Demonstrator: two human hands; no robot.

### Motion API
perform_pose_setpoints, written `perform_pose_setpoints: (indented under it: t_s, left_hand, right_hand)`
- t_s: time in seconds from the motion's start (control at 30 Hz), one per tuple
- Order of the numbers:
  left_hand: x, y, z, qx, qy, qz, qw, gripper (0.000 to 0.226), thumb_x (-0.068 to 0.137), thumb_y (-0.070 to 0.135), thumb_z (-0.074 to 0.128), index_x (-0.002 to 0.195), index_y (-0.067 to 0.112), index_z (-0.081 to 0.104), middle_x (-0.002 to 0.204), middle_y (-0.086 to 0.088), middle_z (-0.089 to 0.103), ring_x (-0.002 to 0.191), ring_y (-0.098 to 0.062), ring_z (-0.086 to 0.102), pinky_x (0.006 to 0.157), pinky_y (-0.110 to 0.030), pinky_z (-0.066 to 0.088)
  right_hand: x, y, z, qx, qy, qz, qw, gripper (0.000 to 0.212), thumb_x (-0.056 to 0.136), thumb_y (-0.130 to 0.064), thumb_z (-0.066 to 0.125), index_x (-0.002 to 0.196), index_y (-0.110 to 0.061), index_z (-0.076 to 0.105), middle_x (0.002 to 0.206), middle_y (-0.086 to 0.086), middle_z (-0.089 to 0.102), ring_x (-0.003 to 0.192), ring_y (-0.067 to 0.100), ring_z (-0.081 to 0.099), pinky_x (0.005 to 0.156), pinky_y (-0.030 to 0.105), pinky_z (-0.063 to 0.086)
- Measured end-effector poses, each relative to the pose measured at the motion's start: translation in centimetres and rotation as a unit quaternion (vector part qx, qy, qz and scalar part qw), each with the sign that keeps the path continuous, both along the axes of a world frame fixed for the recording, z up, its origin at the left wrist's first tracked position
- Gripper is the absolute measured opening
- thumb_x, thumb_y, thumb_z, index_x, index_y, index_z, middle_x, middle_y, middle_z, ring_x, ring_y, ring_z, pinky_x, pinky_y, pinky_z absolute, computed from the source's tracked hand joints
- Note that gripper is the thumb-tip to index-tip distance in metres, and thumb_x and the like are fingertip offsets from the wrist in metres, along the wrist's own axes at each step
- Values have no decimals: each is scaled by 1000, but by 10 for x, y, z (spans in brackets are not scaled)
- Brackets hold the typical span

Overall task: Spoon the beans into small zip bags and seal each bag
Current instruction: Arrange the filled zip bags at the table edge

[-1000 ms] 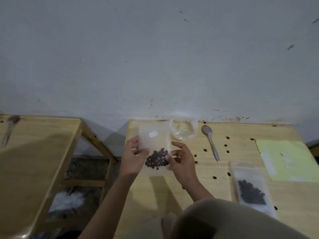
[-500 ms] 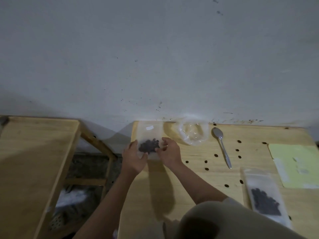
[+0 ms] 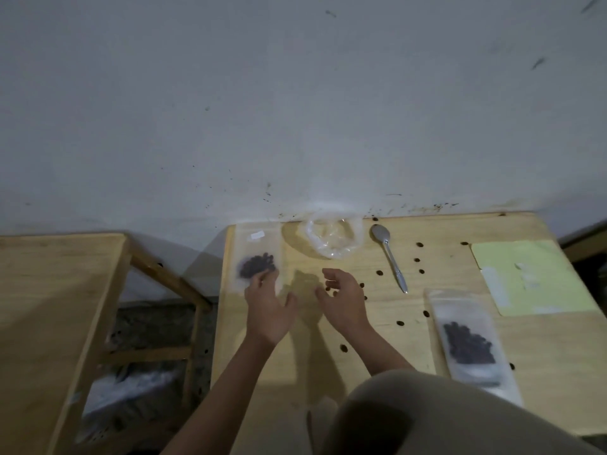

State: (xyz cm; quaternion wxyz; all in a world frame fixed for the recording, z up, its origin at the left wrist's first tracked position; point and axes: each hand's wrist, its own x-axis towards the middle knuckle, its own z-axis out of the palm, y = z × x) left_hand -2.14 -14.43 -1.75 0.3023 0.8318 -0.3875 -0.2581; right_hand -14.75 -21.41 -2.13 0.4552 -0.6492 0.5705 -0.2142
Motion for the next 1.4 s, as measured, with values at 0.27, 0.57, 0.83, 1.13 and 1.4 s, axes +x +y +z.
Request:
perform_pose_setpoints:
  t_s: [0.27,0.57,0.83,1.13,1.4]
  left_hand:
    - [-129,-13,11,-18,113,-121,986,44,88,25,63,130,16,51,129,0,46,108,-7,51,85,-16,37]
    - [-243,-38,5,94,150,-162,971,50,90,28,60,136,15,45,134,-1,50,118,-12,50,89,-19,39]
    - [-281,-56,0,116,167,-108,973,47,90,18,61,134,13,46,132,-4,53,118,-15,52,97,-23,41]
    - [-288,-68,-11,160,61,-44,984,51,84,17,67,131,13,49,134,-12,34,121,-25,44,103,-24,32]
    - [-294,-68,-4,-2,82,42,996,34,81,3,68,114,6,62,113,-14,54,96,-26,58,92,-43,50]
  right_hand:
    - [-165,1,6,-52,87,-188,977,38,85,-17,67,120,-7,59,115,9,61,93,18,59,81,28,47]
    - [-281,-18,-8,84,286,-169,940,48,88,-32,59,129,-8,51,127,19,47,115,39,47,89,46,45]
    - [-295,-31,-13,59,204,-98,972,34,85,-28,64,115,-13,59,116,8,57,105,27,57,86,35,48]
    - [-303,-48,-26,77,178,-26,981,45,72,-42,73,108,-16,62,107,4,59,97,23,60,86,39,51]
    - [-308,-57,-21,102,53,-74,991,25,73,-23,77,77,-21,53,79,-5,57,76,13,56,65,20,44]
